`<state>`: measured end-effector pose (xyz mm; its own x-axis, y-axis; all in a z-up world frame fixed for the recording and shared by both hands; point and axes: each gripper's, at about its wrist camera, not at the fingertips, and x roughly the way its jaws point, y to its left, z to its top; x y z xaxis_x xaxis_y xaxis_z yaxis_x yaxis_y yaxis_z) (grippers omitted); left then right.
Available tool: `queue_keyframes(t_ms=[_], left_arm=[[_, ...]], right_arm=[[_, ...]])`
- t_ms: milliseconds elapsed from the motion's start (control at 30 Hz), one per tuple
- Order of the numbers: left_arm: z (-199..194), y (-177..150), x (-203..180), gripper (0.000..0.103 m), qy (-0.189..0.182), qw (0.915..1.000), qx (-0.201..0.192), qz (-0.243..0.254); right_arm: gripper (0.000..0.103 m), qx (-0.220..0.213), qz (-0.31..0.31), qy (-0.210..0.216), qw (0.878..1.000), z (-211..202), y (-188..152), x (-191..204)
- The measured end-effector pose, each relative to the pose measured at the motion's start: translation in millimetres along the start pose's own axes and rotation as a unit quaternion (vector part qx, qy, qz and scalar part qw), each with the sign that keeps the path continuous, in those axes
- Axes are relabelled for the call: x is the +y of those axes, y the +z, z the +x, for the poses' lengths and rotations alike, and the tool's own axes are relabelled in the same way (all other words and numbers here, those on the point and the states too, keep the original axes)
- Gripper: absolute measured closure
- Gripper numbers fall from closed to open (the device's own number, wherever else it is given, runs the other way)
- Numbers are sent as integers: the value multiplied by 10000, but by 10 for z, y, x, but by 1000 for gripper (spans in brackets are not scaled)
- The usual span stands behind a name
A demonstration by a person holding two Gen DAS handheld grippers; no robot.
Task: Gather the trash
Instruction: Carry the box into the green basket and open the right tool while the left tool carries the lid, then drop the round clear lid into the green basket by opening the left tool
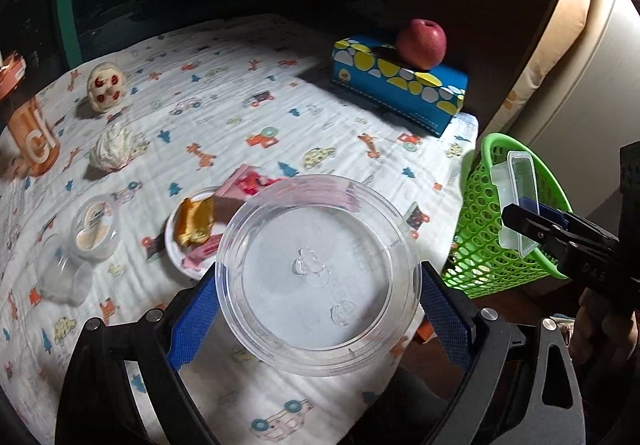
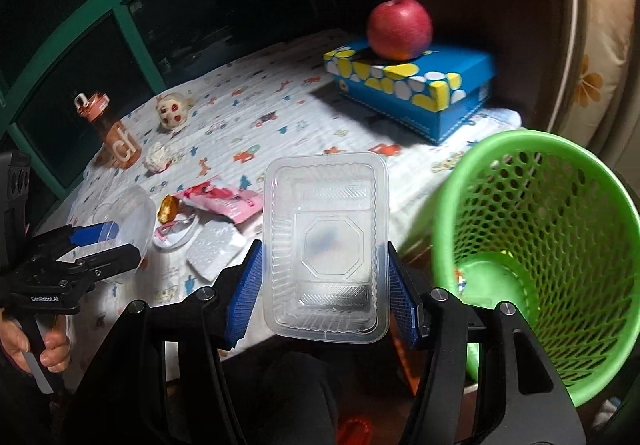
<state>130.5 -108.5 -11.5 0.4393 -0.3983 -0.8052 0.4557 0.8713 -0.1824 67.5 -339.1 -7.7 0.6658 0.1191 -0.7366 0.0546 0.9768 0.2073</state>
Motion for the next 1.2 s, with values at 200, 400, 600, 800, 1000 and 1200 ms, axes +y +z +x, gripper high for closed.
queue_keyframes(t_ms=[200, 400, 600, 800, 1000, 1200], left_arm=[[102, 245, -462, 13, -301, 9988, -46, 376], [203, 444, -868, 13, -528, 9964, -45, 666], [309, 646, -1303, 13, -723, 9924, -75, 989], [441, 766, -1702, 13, -914, 9875, -40, 1280], [613, 810, -2052, 13, -1097, 9826, 87, 1496], [828, 811, -2311, 13, -1204, 9791, 275, 1619]], right_arm=[[45, -165, 405, -420, 9982, -179, -3, -561], [45, -188, 754, -763, 9941, -252, -68, -1007], [45, -82, 1036, -982, 9897, -267, -178, -1333], [43, -56, 1260, -1079, 9861, -311, -288, -1550], [37, -153, 1400, -1141, 9834, -452, -372, -1646], [30, -263, 1467, -1245, 9810, -644, -490, -1715]])
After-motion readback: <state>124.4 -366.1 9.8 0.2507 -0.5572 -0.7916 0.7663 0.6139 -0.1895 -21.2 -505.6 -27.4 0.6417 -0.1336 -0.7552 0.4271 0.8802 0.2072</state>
